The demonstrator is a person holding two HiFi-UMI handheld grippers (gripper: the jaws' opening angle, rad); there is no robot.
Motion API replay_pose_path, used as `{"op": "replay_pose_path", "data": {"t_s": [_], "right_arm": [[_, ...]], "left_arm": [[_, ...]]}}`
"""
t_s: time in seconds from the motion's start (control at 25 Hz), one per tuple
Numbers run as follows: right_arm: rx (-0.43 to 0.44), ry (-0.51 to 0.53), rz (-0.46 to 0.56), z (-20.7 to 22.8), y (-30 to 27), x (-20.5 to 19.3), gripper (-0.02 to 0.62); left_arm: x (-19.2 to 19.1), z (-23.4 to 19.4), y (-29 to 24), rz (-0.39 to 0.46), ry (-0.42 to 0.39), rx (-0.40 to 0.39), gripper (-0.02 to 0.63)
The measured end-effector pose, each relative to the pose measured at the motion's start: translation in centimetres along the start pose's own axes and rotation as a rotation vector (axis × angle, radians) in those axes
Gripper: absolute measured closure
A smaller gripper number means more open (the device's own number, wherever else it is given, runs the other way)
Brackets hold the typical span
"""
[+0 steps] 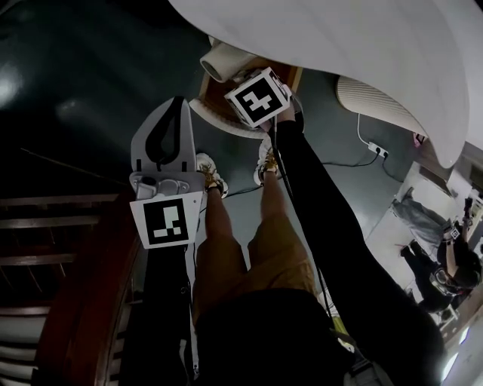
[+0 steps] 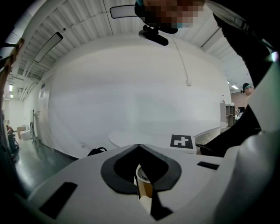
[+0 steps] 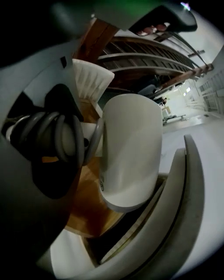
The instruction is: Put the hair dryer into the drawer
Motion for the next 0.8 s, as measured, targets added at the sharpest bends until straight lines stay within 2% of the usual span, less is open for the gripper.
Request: {"op": "replay_pose_path", "data": {"t_s": [0.2, 0.36, 0.68, 0.8], "right_arm": [[-0.058, -0.128, -0.042, 1.1, -0.8, 0.0, 0.308], [-0.166, -0.238, -0.086, 3.2, -1.8, -1.1, 0.304], [-0.192, -0.245, -0.103, 3.2, -1.9, -1.3, 0.298], [-0.184, -0.25, -0.099, 3.4, -1.9, -1.3, 0.313]], "left_arm": [[-0.1, 0.1, -0.2, -0.007, 0.004, -0.006, 0.592], [0.1, 0.0, -0.3, 0.0, 0.001, -0.009, 0.592], [-0.3, -0.4, -0.1, 0.007, 0.014, -0.005, 0.592], [-0.2, -0.4, -0.2, 0.005, 0.016, -0.006, 0.592]]}}
Point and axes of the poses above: the fingertips, and each gripper's own axes: y backward along the fingers, z to its right, x out of its top, the point moved 8 cm from there along y, backward along the fingers
